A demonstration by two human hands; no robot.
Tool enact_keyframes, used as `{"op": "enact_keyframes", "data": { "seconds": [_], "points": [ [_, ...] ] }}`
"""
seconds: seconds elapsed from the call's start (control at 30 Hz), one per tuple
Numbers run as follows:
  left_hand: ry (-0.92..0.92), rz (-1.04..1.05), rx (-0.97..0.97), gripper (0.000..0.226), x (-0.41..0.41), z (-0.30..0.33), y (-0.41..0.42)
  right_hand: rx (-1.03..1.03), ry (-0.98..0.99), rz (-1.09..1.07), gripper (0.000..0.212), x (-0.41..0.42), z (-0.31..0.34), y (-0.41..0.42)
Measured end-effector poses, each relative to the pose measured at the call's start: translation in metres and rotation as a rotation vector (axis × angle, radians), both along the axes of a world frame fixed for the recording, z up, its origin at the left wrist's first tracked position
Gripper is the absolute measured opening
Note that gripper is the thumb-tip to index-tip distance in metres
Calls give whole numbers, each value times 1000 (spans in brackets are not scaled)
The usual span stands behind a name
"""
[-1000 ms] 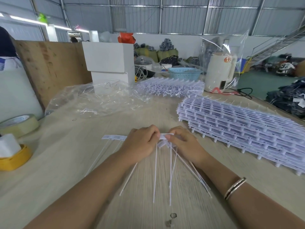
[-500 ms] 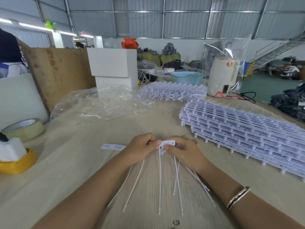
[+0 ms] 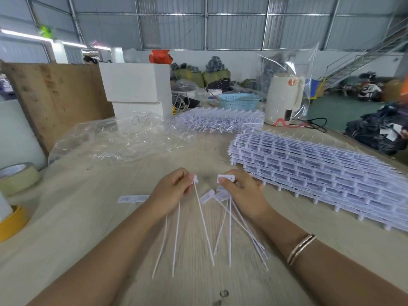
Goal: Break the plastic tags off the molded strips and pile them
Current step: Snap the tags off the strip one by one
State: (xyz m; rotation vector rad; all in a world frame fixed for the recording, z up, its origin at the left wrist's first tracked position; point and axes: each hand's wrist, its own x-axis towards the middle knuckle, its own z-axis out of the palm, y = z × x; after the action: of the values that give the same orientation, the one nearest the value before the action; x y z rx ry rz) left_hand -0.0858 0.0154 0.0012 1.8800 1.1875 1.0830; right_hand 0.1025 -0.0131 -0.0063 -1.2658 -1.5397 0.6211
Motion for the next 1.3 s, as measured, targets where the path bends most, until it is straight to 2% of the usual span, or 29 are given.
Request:
{"op": "enact_keyframes", "data": {
  "seconds": [0.07,0.1,0.17,0.23,0.43,0.53,0.63,0.7,0.77,0.83,0.87,0.9,1.03,1.2,1.3],
  "points": [
    [106,31,51,19,3,-4,1,-61,-272,-90,12,0,-4,10],
    [182,49,86,19,5,-5,1,-83,-374,-109,17,-2,-4,14],
    [316,75,194,17,5,-9,2,-113,-451,-119,26,-8,-3,17],
    [370,88,267,13,4,-12,2,-125,-442,-151,23,-12,-5,17],
    [286,96,254,19,7,-16,2,74,-420,-233,19,-16,-9,9],
    [233,73,262,20,13,-17,-1,65,-444,-151,35,-20,-8,6],
    [143,54,335,17,19,-14,-8,44,-503,-63,32,-21,-9,6],
    [147,46,357,13,20,-12,-10,13,-488,-15,31,-20,-8,6],
    [239,64,379,12,17,-9,-11,-24,-394,30,24,-17,-4,5],
    [478,154,448,25,11,-5,-8,-48,-290,55,17,-17,-1,4],
    [617,192,468,33,9,-2,-7,-58,-264,58,18,-17,0,3],
    [682,211,453,36,7,-1,-7,-67,-255,63,21,-17,0,3],
    [528,143,327,40,8,0,-10,-87,-205,100,27,-17,0,4],
    [399,106,328,35,12,-1,-10,-40,-144,144,29,-19,-1,5],
    [312,82,197,42,12,-4,-7,13,-172,137,33,-19,-1,4]
  ]
}}
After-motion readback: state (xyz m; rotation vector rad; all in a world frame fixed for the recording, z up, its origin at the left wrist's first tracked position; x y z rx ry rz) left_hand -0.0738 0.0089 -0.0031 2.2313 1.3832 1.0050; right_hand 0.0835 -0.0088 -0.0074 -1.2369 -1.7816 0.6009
